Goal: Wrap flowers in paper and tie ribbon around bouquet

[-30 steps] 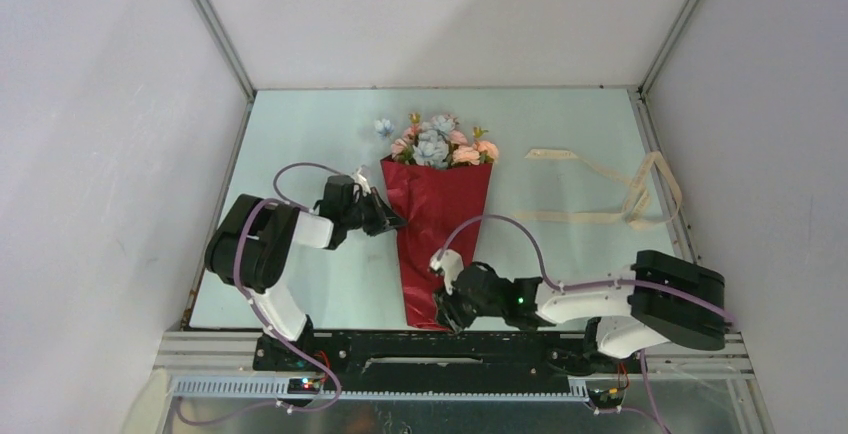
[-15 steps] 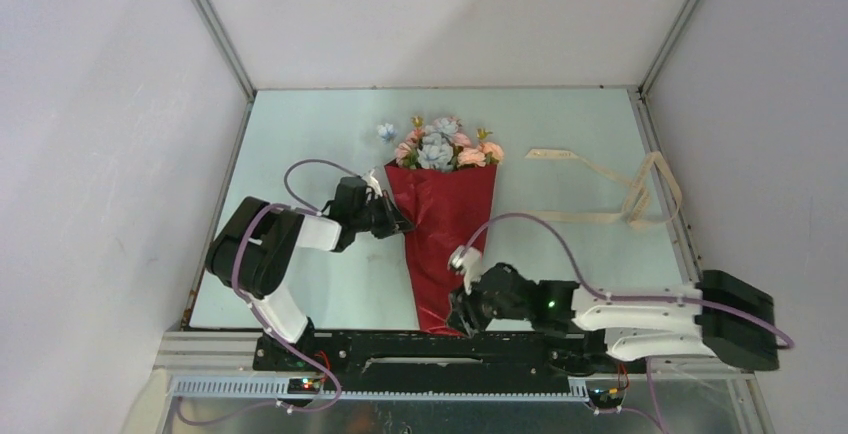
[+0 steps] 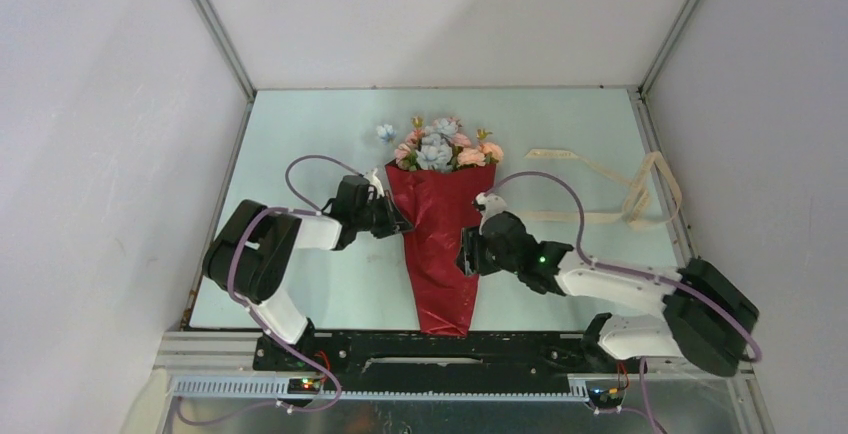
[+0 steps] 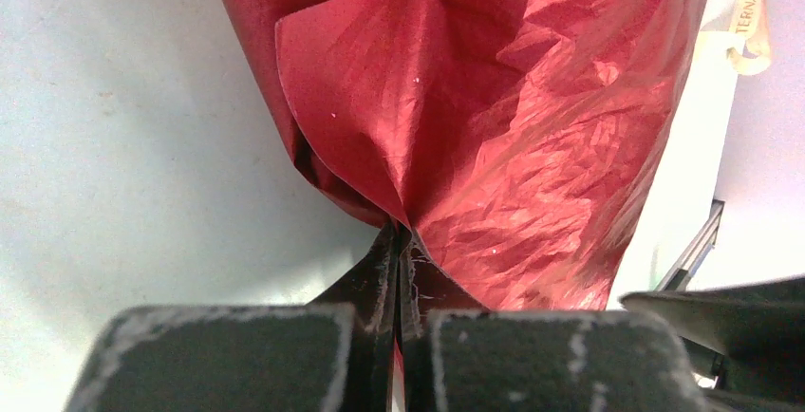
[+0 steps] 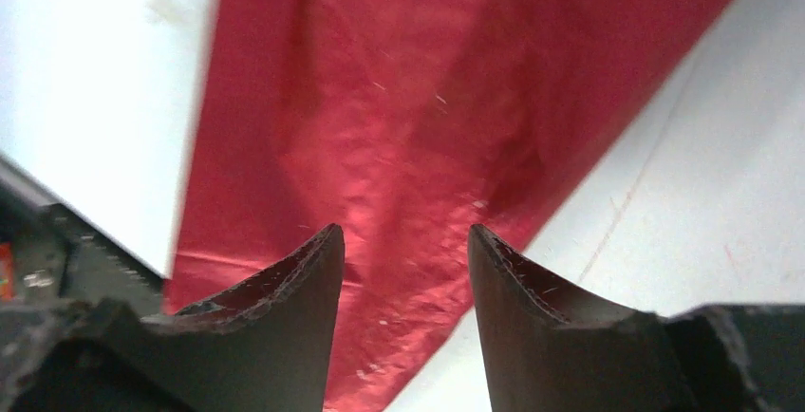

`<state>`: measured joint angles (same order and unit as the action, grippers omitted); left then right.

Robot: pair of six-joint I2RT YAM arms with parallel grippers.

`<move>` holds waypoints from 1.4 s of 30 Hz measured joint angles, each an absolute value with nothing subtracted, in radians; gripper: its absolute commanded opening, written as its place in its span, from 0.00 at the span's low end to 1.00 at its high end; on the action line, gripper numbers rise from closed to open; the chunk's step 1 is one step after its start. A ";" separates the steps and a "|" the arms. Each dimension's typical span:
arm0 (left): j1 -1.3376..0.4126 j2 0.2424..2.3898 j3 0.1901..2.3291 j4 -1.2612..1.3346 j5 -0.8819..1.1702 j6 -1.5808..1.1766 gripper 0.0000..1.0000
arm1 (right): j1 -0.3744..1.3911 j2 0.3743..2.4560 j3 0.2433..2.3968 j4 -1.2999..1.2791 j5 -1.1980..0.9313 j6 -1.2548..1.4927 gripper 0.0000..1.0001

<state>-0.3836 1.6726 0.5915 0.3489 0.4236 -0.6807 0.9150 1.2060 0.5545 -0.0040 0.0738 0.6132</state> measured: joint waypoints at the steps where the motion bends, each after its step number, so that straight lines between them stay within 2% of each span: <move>1: -0.384 1.671 0.591 0.347 0.422 -0.680 0.00 | 0.913 1.248 0.557 -0.019 0.080 0.627 0.51; 11: -0.385 1.658 0.591 0.324 0.415 -0.663 0.00 | 0.842 1.507 0.656 -0.056 0.114 0.728 0.36; 23: -0.387 1.654 0.591 0.318 0.410 -0.652 0.00 | 0.614 1.658 0.830 -0.113 0.159 0.691 0.33; 25: -0.387 1.654 0.591 0.318 0.410 -0.649 0.00 | 0.574 1.703 0.879 -0.114 0.150 0.677 0.29; 28: -0.387 1.654 0.591 0.316 0.407 -0.646 0.00 | 0.516 1.775 0.961 -0.118 0.129 0.658 0.18; 32: -0.389 1.654 0.591 0.316 0.406 -0.646 0.00 | 0.440 1.862 1.064 -0.123 0.085 0.642 0.11; 42: -0.389 1.654 0.597 0.306 0.405 -0.645 0.00 | 0.266 2.062 1.357 -0.220 -0.011 0.620 0.08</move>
<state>-0.3889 1.6539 0.5968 0.3058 0.4046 -0.6453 0.2657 2.0617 1.3567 -0.2195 -0.0109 0.6205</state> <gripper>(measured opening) 0.003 0.095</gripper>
